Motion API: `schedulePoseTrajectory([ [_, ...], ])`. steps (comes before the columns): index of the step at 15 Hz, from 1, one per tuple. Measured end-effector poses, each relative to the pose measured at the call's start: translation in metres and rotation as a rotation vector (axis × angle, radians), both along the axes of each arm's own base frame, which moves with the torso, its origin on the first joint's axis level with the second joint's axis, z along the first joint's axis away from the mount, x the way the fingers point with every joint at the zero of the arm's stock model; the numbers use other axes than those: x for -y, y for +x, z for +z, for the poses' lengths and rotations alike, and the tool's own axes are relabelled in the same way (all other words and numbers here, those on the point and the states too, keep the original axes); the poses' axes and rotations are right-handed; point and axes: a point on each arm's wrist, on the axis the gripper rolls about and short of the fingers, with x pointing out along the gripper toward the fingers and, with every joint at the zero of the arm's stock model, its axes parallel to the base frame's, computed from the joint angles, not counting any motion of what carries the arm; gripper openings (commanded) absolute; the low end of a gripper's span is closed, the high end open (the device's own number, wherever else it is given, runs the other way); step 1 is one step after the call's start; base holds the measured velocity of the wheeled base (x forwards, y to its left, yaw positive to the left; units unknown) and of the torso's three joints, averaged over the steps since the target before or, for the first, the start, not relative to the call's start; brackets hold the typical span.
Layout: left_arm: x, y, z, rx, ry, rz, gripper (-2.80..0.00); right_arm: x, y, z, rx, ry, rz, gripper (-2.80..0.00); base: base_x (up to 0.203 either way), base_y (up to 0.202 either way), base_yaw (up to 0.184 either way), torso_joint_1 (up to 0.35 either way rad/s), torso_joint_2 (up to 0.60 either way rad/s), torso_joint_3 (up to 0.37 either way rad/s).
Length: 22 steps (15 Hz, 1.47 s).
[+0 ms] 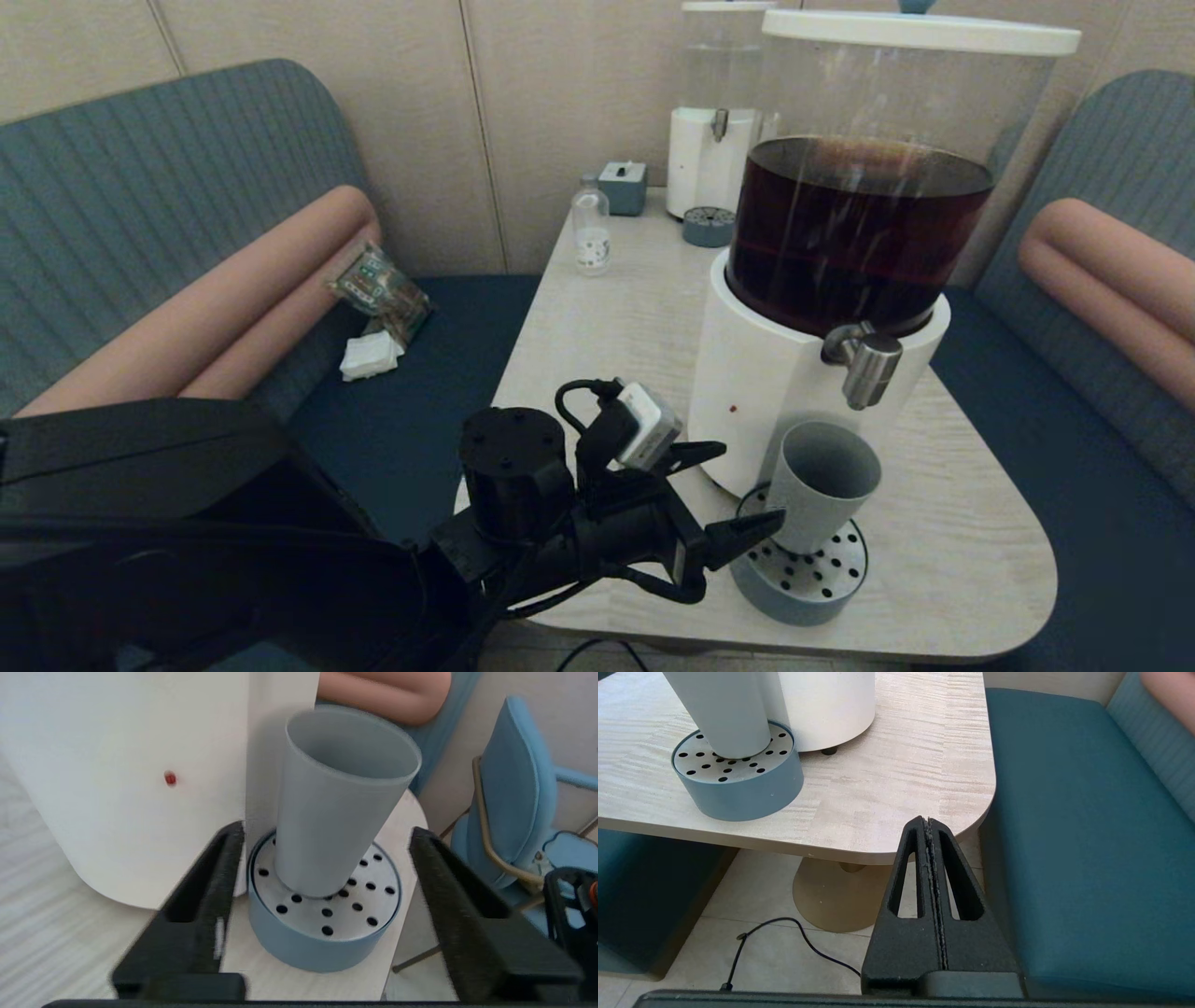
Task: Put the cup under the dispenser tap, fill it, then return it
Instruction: Place the cup next to the water dispenser
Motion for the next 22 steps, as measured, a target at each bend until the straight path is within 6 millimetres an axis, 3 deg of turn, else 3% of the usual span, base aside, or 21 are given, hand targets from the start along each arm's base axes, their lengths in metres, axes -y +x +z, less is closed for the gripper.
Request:
schedulePoseTrajectory([
  [9, 0.01, 0.006, -0.019, -0.018, 0.03, -0.008, 0.0, 0.0, 0.0, 0.0, 0.0, 0.0, 0.001, -2.8, 0.0, 0.0, 0.0, 0.0, 0.0, 0.0],
  [10, 0.01, 0.006, -0.02, -0.018, 0.03, -0.008, -2.8, 0.0, 0.0, 0.0, 0.0, 0.0, 0.0, -2.8, 0.0, 0.0, 0.0, 0.0, 0.0, 0.0],
  [22, 0.017, 0.01, -0.024, -0.016, 0.025, -0.01, -2.8, 0.0, 0.0, 0.0, 0.0, 0.0, 0.001, -2.8, 0.0, 0.0, 0.0, 0.0, 0.0, 0.0],
])
